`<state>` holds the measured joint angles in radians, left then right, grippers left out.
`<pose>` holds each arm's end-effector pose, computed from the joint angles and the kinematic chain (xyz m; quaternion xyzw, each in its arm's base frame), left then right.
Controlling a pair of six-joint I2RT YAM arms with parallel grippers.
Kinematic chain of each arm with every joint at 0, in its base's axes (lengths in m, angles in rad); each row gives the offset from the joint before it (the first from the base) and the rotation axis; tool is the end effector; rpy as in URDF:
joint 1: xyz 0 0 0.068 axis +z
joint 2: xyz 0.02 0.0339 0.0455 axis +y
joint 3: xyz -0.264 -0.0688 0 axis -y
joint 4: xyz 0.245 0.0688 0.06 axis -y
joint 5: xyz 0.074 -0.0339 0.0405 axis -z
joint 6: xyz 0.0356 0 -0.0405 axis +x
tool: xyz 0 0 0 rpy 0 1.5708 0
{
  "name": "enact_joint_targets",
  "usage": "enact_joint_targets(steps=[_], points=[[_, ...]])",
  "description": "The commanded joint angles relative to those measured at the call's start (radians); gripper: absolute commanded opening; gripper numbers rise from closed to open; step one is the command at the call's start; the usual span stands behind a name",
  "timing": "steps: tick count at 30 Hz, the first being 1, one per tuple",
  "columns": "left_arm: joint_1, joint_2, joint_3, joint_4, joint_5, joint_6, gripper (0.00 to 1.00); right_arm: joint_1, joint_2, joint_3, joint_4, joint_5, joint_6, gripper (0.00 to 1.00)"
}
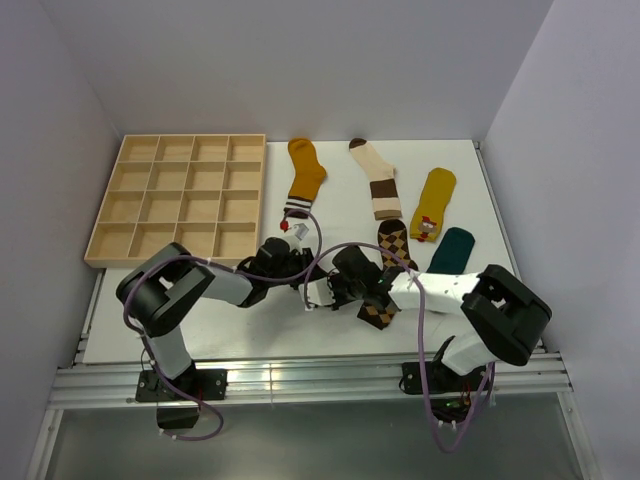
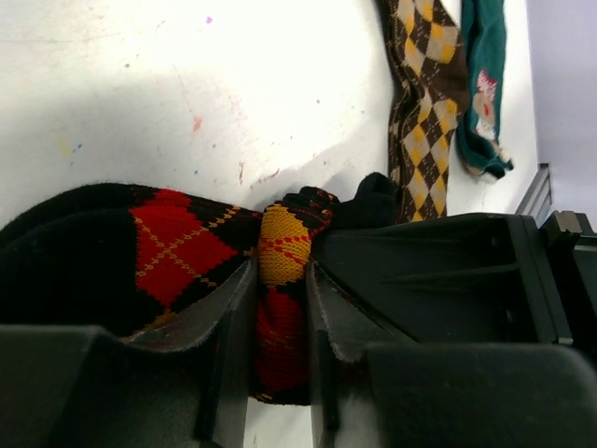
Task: Roll the socks
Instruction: Roll the sock at the center of the board.
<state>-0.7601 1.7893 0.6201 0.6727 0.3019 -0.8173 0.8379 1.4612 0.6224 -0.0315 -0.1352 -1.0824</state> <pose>0.2269 -0.2303 0.1177 0.0526 0.8513 -0.4499 0.2649 0.1770 0.2038 0.1502 -0.7811 0.5184 0.0212 0.3475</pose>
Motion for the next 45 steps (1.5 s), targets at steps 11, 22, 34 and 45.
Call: enact_joint_targets(steps=[11,22,34,45], points=[[0.015,-0.209,0.033,-0.449,-0.061,0.081,0.44,0.004,-0.021,-0.056,-0.011,0.071,0.032,0.15],[0.016,-0.225,0.090,-0.622,-0.219,0.064,0.31,0.004,-0.028,-0.064,-0.021,0.112,0.045,0.15],[0.025,0.082,0.368,-0.659,-0.176,0.125,0.22,0.030,-0.113,0.060,-0.350,0.065,0.079,0.18],[0.057,0.136,0.408,-0.644,-0.098,0.116,0.21,0.015,0.292,0.393,-0.685,-0.040,0.191,0.17]])
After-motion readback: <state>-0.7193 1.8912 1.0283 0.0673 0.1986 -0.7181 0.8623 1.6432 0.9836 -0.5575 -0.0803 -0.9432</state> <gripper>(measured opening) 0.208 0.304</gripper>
